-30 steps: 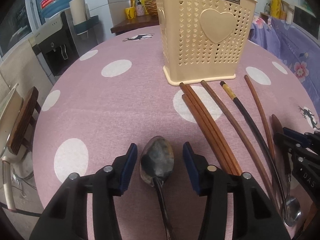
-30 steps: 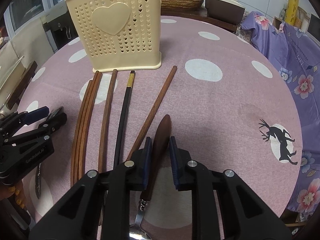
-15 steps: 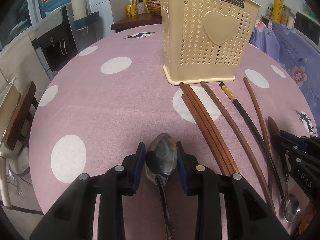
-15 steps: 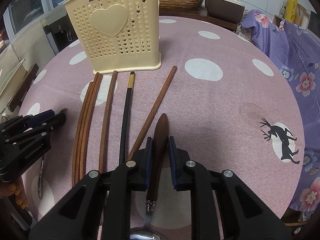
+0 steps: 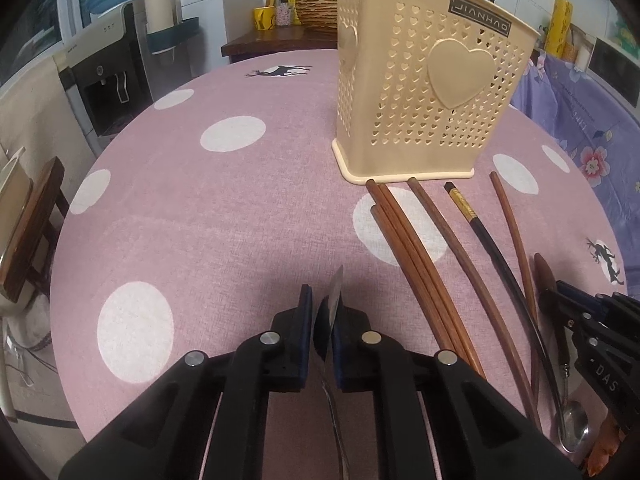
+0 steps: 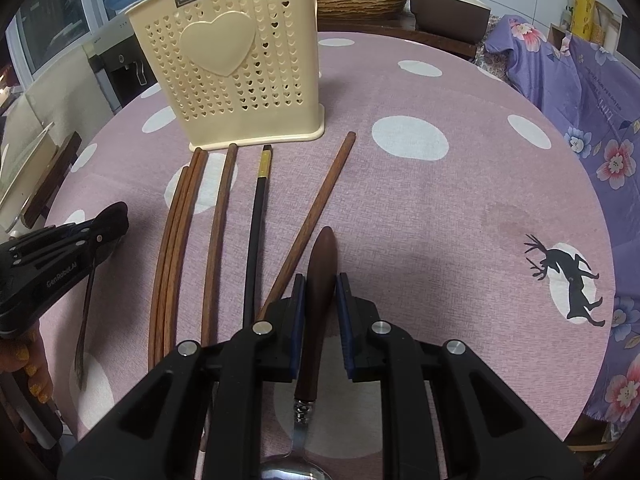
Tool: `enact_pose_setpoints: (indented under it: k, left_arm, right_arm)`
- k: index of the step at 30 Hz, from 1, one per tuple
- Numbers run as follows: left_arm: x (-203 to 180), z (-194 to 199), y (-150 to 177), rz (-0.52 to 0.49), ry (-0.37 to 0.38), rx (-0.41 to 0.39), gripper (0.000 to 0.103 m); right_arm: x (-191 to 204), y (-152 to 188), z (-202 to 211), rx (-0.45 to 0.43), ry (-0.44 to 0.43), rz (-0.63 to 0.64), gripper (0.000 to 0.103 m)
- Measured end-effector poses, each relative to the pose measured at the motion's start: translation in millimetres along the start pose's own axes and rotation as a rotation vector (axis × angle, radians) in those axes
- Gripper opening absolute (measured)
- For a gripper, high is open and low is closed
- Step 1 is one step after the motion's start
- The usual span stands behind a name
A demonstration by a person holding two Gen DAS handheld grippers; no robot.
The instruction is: Organize utensils
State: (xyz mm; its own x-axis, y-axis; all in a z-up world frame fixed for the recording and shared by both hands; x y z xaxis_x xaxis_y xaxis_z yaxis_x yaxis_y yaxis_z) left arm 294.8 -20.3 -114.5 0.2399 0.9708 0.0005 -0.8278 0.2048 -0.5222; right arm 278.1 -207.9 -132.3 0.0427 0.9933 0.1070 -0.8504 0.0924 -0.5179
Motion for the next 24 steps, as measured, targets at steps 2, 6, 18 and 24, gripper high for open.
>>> enact_pose_setpoints:
  k: [2,6,18,24]
  left_arm:
    - [-2.1,-3.6,-2.7,-0.021,-0.009,0.005,0.01]
    - [-4.2,-7.5,-8.1,-0.045,-0.017,0.014,0.01]
    - [0.9,-5.3,-18.1,-0.014,-0.006,-0.016,0.008]
    - [3.9,31.4,-26.1,0.027,0.009,-0.135,0.007]
  right_arm:
    - [0.2,-0.1,0.0,0.0,-0.001,0.001,0.016]
    - [0.0,0.3,0.2,0.0,-0.004,0.002,0.016]
    - [-2.3,0.9,1.5,-0.011,-0.021,-0.012,0.016]
    - [-9.4,-2.2,15.6,-0.044,-0.049,-0.033,0.016]
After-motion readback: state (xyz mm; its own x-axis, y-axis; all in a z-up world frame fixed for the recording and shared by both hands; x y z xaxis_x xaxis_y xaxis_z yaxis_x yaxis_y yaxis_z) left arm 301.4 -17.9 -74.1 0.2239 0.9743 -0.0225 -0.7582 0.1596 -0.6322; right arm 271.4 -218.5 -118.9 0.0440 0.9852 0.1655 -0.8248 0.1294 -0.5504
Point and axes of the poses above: each gripper's, at about its wrist camera, not at the fingertips, and z roughly against the way its jaws point, x to its left, y to its underside, the point moved 6 cm from there along -z, roughly the way its jaws point, and after that the axes turned 4 degrees about x, right-handed, at the moved point
